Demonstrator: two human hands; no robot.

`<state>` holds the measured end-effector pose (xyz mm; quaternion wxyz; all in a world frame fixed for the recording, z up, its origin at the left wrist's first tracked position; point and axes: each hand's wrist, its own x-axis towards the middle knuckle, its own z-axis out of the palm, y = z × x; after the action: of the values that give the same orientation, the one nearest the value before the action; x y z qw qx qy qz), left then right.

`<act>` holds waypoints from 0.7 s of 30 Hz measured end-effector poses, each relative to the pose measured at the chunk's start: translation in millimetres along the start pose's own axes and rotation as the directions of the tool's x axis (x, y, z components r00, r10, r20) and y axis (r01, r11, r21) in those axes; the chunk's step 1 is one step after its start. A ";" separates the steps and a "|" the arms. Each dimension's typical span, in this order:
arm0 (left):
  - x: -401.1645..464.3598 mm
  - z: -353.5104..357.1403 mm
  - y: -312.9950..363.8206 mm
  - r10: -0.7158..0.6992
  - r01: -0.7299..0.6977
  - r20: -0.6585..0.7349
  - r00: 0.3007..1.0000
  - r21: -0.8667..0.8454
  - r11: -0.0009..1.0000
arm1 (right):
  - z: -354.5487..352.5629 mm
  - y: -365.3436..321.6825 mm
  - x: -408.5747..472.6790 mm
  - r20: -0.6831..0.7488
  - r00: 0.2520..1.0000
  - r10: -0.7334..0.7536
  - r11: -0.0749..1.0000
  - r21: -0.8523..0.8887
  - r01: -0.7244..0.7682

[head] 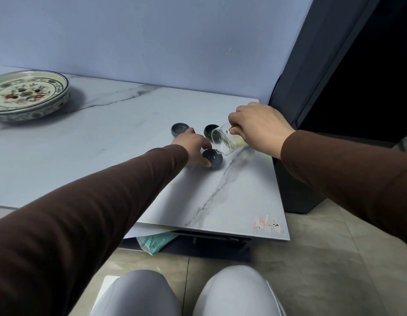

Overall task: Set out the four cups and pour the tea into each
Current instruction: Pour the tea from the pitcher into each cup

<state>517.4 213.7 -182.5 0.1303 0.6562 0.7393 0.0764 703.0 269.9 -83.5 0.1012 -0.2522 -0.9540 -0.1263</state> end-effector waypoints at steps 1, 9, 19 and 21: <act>0.1 0.2 0.1 0.001 -0.001 0.000 1.000 -0.001 1.000 | -0.4 -0.4 -0.1 -0.005 1.000 -0.002 1.000 0.001 0.002; 1.2 0.2 0.4 0.012 -0.012 -0.007 1.000 0.018 1.000 | -3.6 -3.7 -0.4 -0.017 1.000 -0.009 1.000 -0.015 0.008; 1.3 -0.6 0.6 0.022 -0.021 -0.003 1.000 0.035 0.999 | -5.3 -4.9 -0.2 -0.023 0.999 -0.027 0.998 -0.049 0.026; 1.4 -0.4 0.9 0.023 -0.023 -0.005 1.000 0.038 0.999 | -5.5 -5.3 0.0 -0.020 0.999 -0.028 0.998 -0.053 0.027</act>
<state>518.0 215.3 -182.1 0.1151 0.6669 0.7333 0.0658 701.0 263.8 -79.3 0.1027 -0.2405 -0.9526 -0.1552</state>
